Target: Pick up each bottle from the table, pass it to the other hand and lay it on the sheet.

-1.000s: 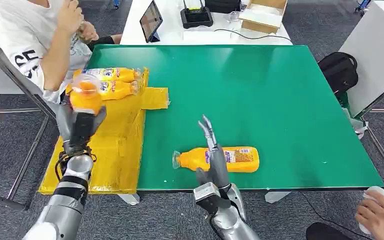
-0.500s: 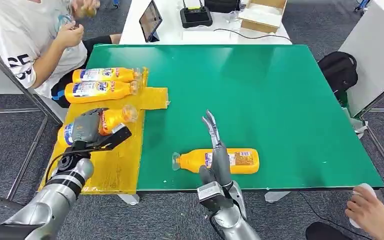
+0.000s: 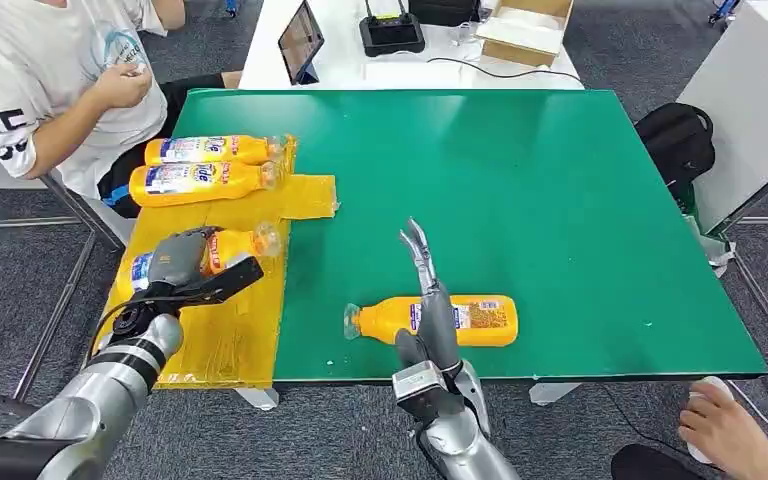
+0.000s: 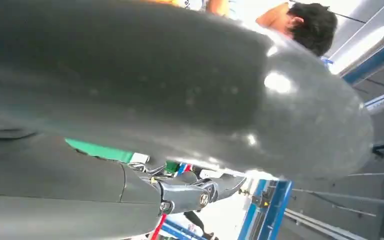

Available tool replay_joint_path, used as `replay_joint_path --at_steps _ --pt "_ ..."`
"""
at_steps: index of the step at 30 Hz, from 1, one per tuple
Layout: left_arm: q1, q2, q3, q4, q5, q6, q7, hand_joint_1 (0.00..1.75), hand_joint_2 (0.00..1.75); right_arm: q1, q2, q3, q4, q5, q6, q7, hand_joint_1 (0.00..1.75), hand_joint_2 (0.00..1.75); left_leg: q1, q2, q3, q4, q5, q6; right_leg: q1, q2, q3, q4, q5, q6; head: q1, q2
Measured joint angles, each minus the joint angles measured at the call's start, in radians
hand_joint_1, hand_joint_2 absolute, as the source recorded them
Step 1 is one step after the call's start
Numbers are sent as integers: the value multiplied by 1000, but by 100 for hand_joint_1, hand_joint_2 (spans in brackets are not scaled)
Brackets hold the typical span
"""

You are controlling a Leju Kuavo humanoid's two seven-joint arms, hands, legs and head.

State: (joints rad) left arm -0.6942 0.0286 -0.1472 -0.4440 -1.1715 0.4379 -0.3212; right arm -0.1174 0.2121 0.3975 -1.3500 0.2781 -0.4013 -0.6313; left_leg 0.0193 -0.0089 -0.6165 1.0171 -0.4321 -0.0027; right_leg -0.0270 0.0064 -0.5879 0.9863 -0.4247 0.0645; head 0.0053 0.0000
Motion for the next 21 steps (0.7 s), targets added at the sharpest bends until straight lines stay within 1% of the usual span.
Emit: replay_joint_path --at_steps 4,6,7,8,14,21 --pt "-10 1 0 14 -5 -9 6 175 175 -1 0 0 0 0 4 0 0 0 0 0 0 0 0 0 0 0 0 0 0 0 0 0" --pt "-11 2 -3 21 -36 -12 27 175 175 -1 0 0 0 -2 7 3 0 0 0 0 0 0 0 0 0 0 0 0 0 0 0 0" --pt "-11 3 -8 24 -51 -13 34 73 175 -1 0 0 0 -2 10 5 0 0 0 0 0 0 0 0 0 0 0 0 0 0 0 0" --pt "-11 5 -11 26 -55 -20 39 0 175 -1 0 0 0 -2 14 6 0 0 0 0 0 0 0 0 0 0 0 0 0 0 0 0" --pt "-6 7 -14 42 -63 -66 48 0 175 -1 0 0 6 -2 24 18 0 0 0 0 0 0 0 0 0 0 0 0 0 0 0 0" --pt "-5 7 -12 42 -39 -99 26 0 175 -1 0 -1 11 -2 29 23 0 0 0 0 0 0 0 0 0 0 0 0 0 0 0 0"
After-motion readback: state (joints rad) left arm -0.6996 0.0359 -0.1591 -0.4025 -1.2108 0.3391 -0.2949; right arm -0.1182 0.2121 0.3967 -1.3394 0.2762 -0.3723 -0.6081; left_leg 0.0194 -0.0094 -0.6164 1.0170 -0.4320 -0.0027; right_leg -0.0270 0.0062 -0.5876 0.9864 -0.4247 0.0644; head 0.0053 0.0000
